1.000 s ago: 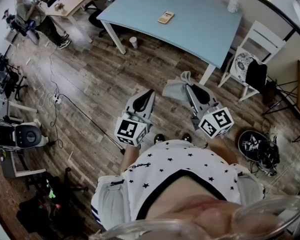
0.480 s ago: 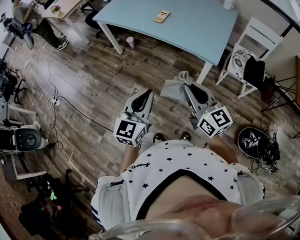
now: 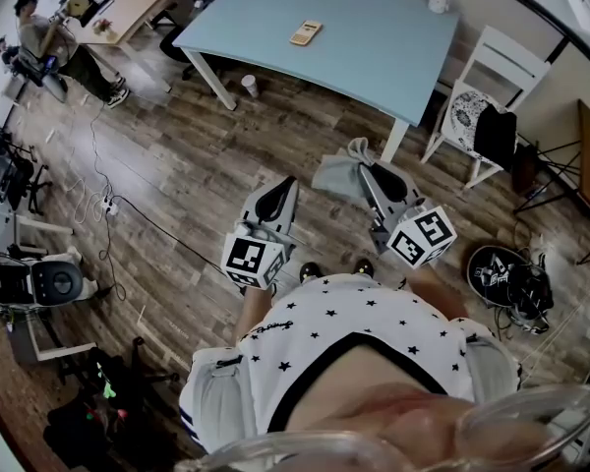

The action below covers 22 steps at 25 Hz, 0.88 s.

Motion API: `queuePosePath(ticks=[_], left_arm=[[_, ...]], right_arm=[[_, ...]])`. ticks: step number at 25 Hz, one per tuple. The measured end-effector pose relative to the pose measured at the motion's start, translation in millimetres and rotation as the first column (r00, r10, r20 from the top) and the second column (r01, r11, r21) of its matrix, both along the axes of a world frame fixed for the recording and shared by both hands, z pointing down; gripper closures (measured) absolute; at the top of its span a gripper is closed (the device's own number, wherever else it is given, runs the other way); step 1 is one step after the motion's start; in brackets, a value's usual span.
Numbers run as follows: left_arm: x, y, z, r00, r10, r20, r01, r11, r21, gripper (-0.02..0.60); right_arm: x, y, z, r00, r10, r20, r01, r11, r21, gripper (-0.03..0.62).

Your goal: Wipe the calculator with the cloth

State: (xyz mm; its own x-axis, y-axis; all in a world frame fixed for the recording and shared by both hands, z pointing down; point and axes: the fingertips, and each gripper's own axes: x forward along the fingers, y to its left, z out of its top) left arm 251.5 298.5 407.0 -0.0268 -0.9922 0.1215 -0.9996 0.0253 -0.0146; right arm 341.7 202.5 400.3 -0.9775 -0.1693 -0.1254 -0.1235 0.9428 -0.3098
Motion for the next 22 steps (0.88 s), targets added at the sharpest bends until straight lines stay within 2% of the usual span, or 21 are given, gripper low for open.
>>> queuePosePath(ticks=[17,22], left_arm=[[44.7,-49.9,-0.8,0.999,0.035,0.020,-0.035,0.999,0.001,0.551],[45.2,-59.8,-1.3,0.999,0.022,0.024,-0.022,1.000,-0.003,0.551]], right_arm=[[43.9,-46.9,6.1,1.000,0.020,0.010,-0.020,0.999,-0.025,0.562],[43.5,-59.5,9.8,1.000,0.012,0.009,-0.012,0.999,-0.034,0.562]])
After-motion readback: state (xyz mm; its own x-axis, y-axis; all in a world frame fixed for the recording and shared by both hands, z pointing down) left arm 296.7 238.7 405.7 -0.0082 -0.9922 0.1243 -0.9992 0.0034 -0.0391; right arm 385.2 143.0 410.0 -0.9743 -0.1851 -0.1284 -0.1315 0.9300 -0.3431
